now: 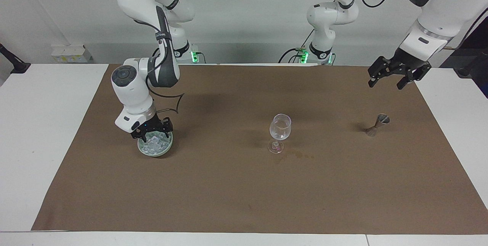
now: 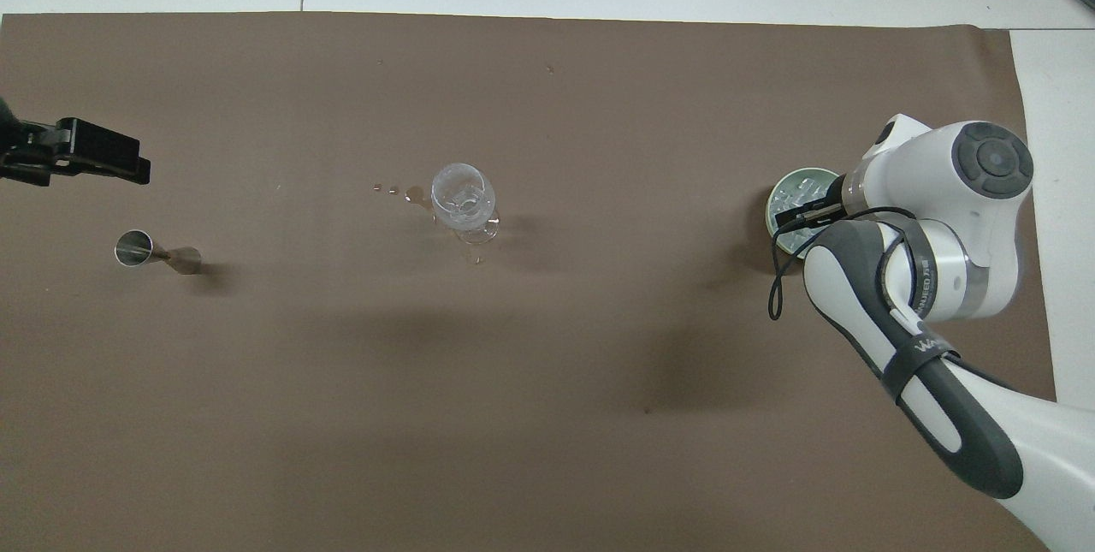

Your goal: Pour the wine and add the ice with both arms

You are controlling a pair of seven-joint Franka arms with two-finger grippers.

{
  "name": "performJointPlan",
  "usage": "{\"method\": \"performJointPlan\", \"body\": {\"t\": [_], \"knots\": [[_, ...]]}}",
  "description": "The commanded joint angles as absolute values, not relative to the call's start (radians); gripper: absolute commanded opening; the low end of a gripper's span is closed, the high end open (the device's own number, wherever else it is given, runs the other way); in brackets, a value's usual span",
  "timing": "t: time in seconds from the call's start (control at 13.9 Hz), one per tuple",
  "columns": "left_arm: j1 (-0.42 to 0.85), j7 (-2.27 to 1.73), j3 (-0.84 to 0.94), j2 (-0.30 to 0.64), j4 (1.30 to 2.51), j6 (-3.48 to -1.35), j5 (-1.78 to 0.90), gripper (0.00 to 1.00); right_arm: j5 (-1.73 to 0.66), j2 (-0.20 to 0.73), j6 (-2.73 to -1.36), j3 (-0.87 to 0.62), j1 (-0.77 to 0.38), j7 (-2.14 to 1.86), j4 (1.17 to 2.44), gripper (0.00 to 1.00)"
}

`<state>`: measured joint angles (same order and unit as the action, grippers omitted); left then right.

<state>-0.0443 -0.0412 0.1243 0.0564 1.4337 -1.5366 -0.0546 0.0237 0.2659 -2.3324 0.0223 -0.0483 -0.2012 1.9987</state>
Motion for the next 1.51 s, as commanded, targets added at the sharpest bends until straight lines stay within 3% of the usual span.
{"method": "performJointPlan", "body": {"t": [0.0, 0.36, 0.93, 1.22, 1.43], "knots": [[-0.028, -0.092, 0.117, 0.002, 1.457, -1.482, 0.017, 1.0, 0.04, 0.265, -2.356, 0.02, -0.044, -0.222, 2.01, 0.79], [-0.031, -0.158, 0.124, -0.014, 1.459, -1.464, 0.023, 1.0, 0.041, 0.265, -2.356, 0.02, -0.044, -0.221, 2.01, 0.56], [-0.032, -0.108, 0.126, 0.024, 1.463, -1.471, 0.046, 1.0, 0.041, 0.267, -2.355, 0.02, -0.044, -0.218, 2.006, 0.39], [-0.044, -0.045, 0.124, 0.038, 1.463, -1.528, 0.048, 1.0, 0.04, 0.267, -2.352, 0.02, -0.044, -0.203, 2.003, 0.24], [-0.048, 0.0, 0.118, 0.038, 1.465, -1.563, 0.044, 1.0, 0.038, 0.265, -2.33, 0.02, -0.043, -0.202, 1.985, 0.07]]}}
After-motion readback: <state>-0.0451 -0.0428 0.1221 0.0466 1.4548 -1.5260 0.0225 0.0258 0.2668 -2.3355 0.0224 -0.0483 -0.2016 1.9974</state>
